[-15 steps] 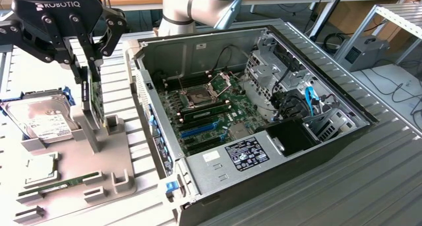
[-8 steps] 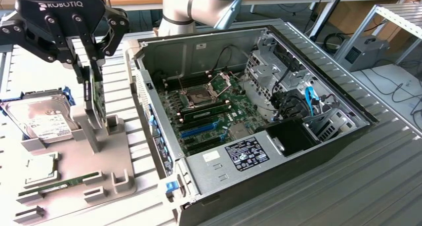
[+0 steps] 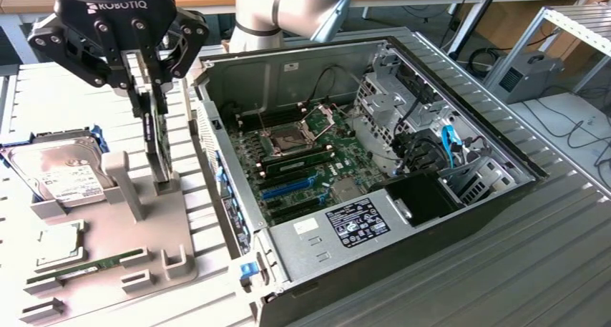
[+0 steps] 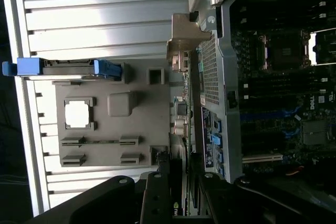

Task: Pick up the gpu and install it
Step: 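Pick up the gpu and move the gpu toward the slot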

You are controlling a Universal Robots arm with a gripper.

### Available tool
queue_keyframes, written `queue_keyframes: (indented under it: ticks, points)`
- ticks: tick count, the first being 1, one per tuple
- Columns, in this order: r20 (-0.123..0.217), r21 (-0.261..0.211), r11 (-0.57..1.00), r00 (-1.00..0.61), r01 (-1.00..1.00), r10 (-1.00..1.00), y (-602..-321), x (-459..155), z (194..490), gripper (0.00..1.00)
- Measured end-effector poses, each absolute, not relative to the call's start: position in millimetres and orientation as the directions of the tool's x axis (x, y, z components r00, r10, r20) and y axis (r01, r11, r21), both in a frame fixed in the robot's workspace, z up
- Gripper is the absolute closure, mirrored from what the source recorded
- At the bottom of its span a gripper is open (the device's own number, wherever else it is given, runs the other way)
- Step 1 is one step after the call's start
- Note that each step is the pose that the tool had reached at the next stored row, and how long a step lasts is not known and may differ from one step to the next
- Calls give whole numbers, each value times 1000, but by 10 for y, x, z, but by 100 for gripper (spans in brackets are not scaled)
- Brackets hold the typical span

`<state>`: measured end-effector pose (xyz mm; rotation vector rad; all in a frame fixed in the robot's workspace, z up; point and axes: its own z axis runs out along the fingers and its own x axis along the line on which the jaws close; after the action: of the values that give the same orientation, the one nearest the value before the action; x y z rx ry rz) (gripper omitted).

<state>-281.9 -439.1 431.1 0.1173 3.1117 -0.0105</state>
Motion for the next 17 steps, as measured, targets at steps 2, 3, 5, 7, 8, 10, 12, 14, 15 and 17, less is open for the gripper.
queue_keyframes:
  ticks: [2,3,5,7,8,10,12,14,15,17]
  points:
    - [-28,-6,997,-997,75,75,-4391,-2766,4311,74]
    - [-28,-6,997,-997,75,75,-4391,-2759,4311,74]
    - [-28,-6,997,-997,75,75,-4391,-2697,4311,74]
    - [-28,-6,997,-997,75,75,-4391,-2664,4311,74]
    - [-28,-6,997,-997,75,75,-4391,-2655,4310,74]
    - [-28,-6,997,-997,75,75,-4391,-2642,4310,74]
    - [-28,-6,997,-997,75,75,-4391,-2615,4310,74]
    - [-28,-6,997,-997,75,75,-4391,-2590,4310,74]
    - [-28,-6,997,-997,75,75,-4391,-2589,4311,74]
    - [-28,-6,997,-997,75,75,-4391,-2584,4311,74]
